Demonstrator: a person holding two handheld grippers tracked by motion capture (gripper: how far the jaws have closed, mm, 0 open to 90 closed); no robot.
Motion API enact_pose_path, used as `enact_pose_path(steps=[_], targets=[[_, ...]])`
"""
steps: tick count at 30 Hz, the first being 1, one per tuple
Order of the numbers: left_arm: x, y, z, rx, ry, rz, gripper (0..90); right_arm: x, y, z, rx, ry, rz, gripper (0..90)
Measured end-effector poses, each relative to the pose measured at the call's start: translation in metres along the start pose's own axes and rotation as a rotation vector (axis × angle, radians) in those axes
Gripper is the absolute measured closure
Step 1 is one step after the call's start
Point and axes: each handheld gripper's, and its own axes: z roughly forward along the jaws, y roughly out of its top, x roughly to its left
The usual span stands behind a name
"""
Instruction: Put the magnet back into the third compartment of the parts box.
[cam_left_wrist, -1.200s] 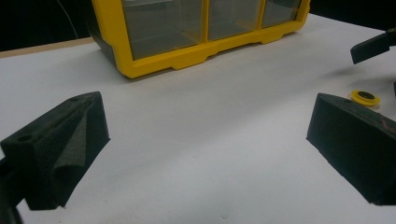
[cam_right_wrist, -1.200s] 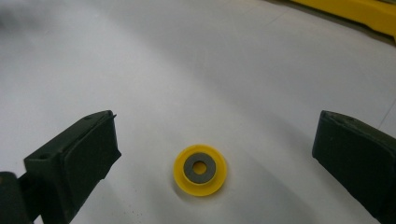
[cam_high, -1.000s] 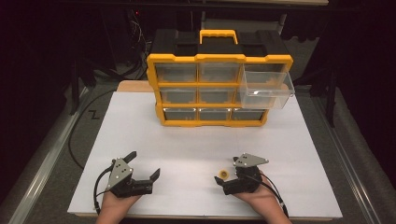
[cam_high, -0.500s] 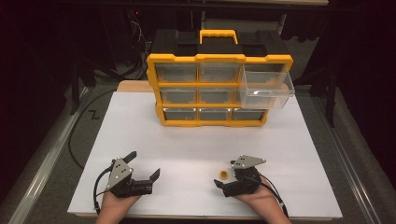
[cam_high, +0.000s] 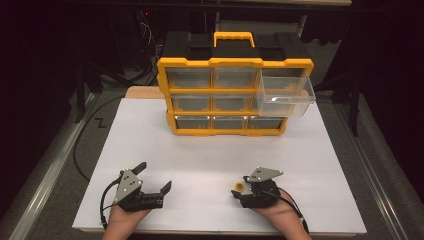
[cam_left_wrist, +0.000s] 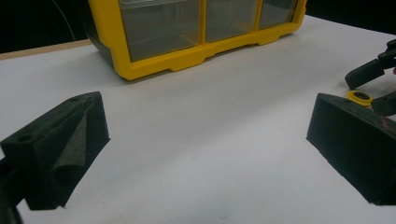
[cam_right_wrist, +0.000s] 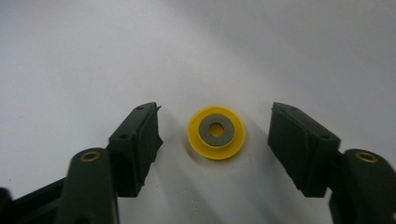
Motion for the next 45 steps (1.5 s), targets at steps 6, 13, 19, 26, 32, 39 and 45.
enact_pose_path(steps=[6,13,19,26,32,39,45], targets=[[0.0001,0.0002,-0.0002,-0.003,0.0,-0.002,0.1,0.0001,0.0002,0.0001,-0.007,-0.014,0.001,48.3],[0.0003,0.0002,-0.0005,-0.003,0.001,-0.003,0.1,0.002,0.0008,0.0013,-0.009,-0.023,-0.021,56.4],[0.0002,0.0002,-0.0004,-0.006,0.005,-0.005,0.1,0.0029,0.0008,0.0018,-0.007,-0.025,-0.035,59.3],[-0.0002,0.0,0.0003,-0.002,0.002,-0.004,0.1,0.0027,0.0006,0.0022,-0.008,-0.018,-0.038,62.4],[-0.0005,-0.0002,0.0008,0.001,0.001,-0.003,0.1,0.0026,0.0007,0.002,-0.006,-0.014,-0.044,64.1],[-0.0001,-0.0005,0.0009,0.002,0.001,-0.004,0.1,0.002,0.0009,0.002,-0.008,-0.01,-0.051,64.6],[0.0003,-0.0005,0.0004,-0.001,0.002,-0.006,0.1,0.0018,0.0011,0.0019,-0.008,-0.009,-0.052,64.8]])
